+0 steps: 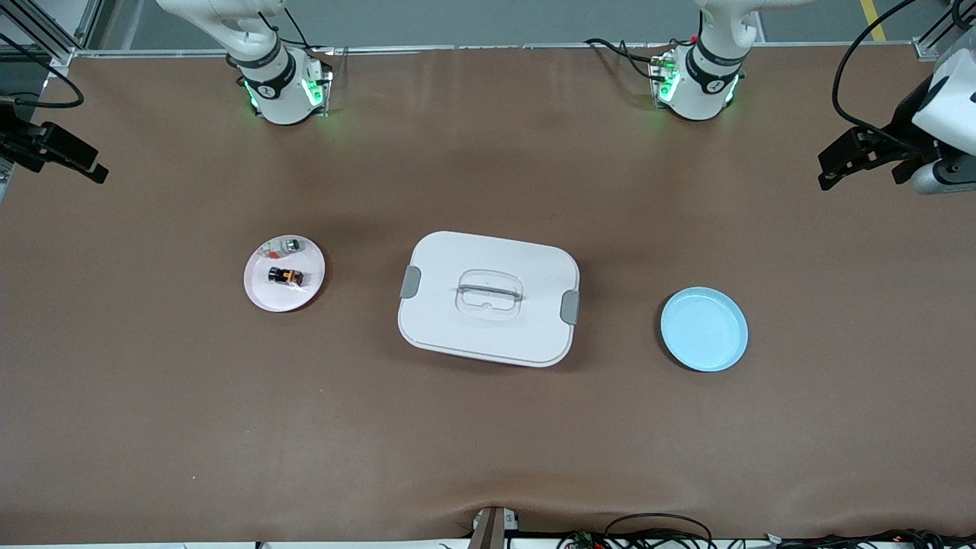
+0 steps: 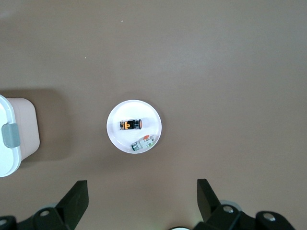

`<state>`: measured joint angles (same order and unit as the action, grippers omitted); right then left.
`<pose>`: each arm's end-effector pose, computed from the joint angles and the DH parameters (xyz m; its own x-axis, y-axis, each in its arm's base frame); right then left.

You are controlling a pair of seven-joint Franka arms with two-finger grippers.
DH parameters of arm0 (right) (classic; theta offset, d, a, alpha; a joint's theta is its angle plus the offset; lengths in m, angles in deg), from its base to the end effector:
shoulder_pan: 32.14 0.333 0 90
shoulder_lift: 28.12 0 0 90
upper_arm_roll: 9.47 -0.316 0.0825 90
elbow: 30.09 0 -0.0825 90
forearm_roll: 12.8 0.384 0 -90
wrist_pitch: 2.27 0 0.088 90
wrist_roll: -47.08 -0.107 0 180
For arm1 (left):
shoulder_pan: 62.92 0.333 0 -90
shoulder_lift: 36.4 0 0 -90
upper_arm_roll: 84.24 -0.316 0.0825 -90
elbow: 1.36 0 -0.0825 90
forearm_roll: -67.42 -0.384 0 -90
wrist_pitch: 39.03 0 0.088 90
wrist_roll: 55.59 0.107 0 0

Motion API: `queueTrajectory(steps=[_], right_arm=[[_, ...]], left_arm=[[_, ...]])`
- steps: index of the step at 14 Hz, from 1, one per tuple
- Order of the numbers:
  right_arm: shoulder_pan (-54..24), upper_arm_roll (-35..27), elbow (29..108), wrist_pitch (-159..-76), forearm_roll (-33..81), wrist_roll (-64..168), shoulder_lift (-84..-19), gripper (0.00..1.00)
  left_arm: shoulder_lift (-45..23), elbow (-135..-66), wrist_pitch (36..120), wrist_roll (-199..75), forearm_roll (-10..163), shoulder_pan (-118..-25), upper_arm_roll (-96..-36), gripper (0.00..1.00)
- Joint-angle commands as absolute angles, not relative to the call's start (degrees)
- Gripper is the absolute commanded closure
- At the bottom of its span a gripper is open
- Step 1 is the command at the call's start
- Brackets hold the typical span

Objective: Transfer orange switch to right arm and place

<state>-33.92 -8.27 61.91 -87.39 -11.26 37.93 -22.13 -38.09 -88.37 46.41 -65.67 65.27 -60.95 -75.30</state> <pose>0.5122 -0.0242 0.6566 0.9780 -0.2077 -0.0199 -0.2082 -0.9777 -0.0262 0.5338 -0.0624 0.6579 0.9983 0.0571 0.0091 0.0575 -0.9975 -0.0410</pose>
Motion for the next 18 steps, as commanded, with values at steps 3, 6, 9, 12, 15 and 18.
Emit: queueTrajectory(steps=[3, 6, 9, 12, 15, 18], right_arm=[[-34.2, -8.0, 62.6, -87.6, -9.5, 38.2, -21.1, 0.00], [-34.6, -7.5, 62.7, -86.6, -9.1, 39.7, -21.0, 0.00], [-34.7, -7.5, 62.7, -85.9, -9.0, 40.0, -20.8, 0.00], [-34.8, -7.5, 62.8, -85.9, -9.0, 43.2, -20.9, 0.00], [-34.3, -7.6, 62.8, -86.1, -9.0, 45.1, -20.9, 0.00], [-34.3, -7.6, 62.8, -85.9, -9.0, 47.8, -20.7, 0.00]], left_arm=[[-39.3, -88.9, 46.5, -64.2, 66.5, -60.8, -75.2, 0.00], [-39.1, -88.7, 46.5, -62.0, 66.5, -60.5, -75.3, 0.00], [-39.2, -88.7, 46.5, -61.8, 66.7, -60.5, -75.3, 0.00], [-39.1, -88.7, 46.5, -61.1, 66.7, -60.5, -75.3, 0.00], [-39.1, -88.7, 46.5, -60.7, 66.7, -60.5, -75.4, 0.00], [-39.1, -88.7, 46.5, -60.7, 66.7, -60.4, -75.4, 0.00]])
